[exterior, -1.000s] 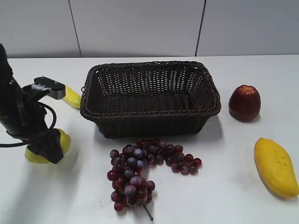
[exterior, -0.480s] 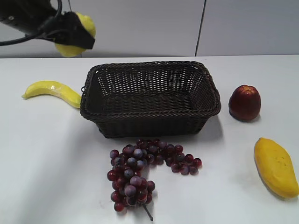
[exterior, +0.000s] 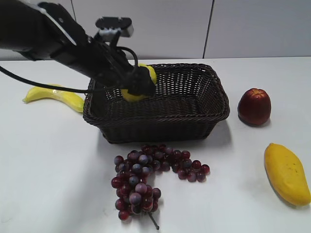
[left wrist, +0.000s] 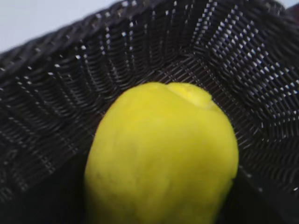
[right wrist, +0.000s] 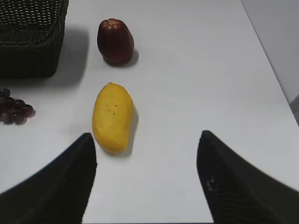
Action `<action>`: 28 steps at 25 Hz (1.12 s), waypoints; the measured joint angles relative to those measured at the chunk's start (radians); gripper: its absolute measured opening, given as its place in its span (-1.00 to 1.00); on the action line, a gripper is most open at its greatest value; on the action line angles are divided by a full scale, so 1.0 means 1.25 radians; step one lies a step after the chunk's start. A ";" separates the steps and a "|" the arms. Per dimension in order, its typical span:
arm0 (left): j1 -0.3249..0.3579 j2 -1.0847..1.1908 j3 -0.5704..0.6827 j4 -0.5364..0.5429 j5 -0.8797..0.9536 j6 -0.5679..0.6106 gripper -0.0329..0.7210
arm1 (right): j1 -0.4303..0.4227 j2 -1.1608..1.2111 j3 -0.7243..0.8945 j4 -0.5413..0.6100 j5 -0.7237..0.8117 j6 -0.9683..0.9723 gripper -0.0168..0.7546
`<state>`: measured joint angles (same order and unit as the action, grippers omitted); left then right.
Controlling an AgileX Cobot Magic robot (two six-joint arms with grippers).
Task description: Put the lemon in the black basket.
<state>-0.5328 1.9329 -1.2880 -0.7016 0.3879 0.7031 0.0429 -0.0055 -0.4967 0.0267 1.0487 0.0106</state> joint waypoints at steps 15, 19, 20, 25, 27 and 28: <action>0.006 -0.195 -0.043 0.015 0.100 -0.004 0.81 | 0.000 0.000 0.000 0.000 0.000 0.000 0.48; 0.038 -0.305 -0.046 0.074 0.311 -0.089 0.73 | 0.000 0.000 0.000 0.000 0.000 0.000 0.48; 0.047 -0.329 -0.046 0.112 0.364 -0.122 0.71 | 0.000 0.000 0.000 0.000 0.000 0.000 0.48; 0.072 -0.418 -0.046 0.318 0.633 -0.294 0.65 | 0.000 0.000 0.000 0.000 0.000 0.000 0.48; 0.075 -0.450 -0.042 0.403 0.653 -0.361 0.65 | 0.000 0.000 0.000 0.001 0.000 0.000 0.48; 0.076 -0.470 -0.032 0.432 0.655 -0.387 0.65 | 0.000 0.000 0.000 0.001 0.000 0.000 0.48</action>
<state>-0.4383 1.3454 -1.3279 -0.1621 1.2067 0.2197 0.0429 -0.0055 -0.4967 0.0276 1.0487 0.0106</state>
